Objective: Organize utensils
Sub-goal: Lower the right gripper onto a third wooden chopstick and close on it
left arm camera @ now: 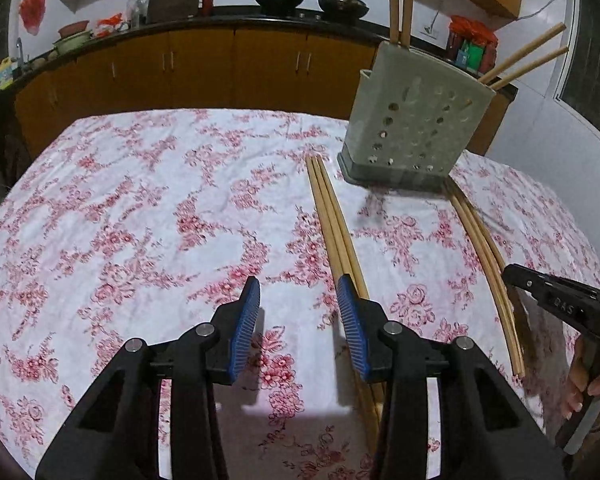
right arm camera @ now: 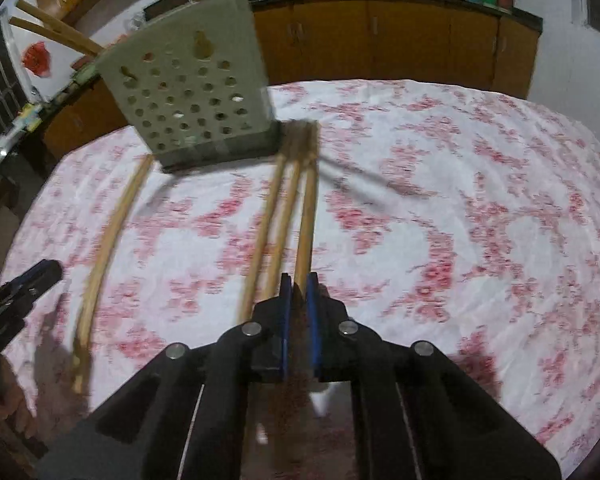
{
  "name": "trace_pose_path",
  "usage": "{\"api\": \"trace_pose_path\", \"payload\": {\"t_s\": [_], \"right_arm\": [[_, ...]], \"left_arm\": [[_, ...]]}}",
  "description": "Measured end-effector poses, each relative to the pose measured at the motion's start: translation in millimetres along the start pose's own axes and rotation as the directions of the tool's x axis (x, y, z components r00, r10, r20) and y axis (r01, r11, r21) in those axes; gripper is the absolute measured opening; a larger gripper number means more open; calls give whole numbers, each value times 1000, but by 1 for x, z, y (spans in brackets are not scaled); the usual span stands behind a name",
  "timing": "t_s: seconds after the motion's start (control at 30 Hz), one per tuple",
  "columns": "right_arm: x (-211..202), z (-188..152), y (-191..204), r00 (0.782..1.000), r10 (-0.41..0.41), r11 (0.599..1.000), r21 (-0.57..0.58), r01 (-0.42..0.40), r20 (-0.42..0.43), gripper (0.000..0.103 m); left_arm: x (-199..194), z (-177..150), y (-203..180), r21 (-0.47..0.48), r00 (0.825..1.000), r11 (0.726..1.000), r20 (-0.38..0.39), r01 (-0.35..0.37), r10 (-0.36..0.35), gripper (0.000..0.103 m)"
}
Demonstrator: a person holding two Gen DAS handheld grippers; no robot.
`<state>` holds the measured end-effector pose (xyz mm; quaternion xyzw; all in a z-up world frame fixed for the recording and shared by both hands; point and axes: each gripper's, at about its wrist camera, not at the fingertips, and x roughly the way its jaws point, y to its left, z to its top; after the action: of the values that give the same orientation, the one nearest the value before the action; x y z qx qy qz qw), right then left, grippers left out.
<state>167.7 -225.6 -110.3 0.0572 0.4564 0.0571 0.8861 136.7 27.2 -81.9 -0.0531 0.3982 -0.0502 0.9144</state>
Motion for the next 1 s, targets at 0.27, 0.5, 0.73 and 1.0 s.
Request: {"api": "trace_pose_path", "payload": {"t_s": [0.27,0.5,0.73,1.0], "right_arm": [[-2,2,-13,999,-47,998,36,46,22,8],[-3,2,-19,999,-49,998,44,48,22,8],[-3,2,-21,997,-67,997,41,66,25,9],[-8,-5,-19,997,-67,998,21,66,30,12]], "left_arm": [[3,-6,-9,24,999,999,-29,37,-37,31],[7,-11,-16,53,997,997,-57,55,-52,27],[10,-14,-22,91,997,995,-70,30,-24,23],[17,-12,-25,101,997,995,-83,3,5,23]]}}
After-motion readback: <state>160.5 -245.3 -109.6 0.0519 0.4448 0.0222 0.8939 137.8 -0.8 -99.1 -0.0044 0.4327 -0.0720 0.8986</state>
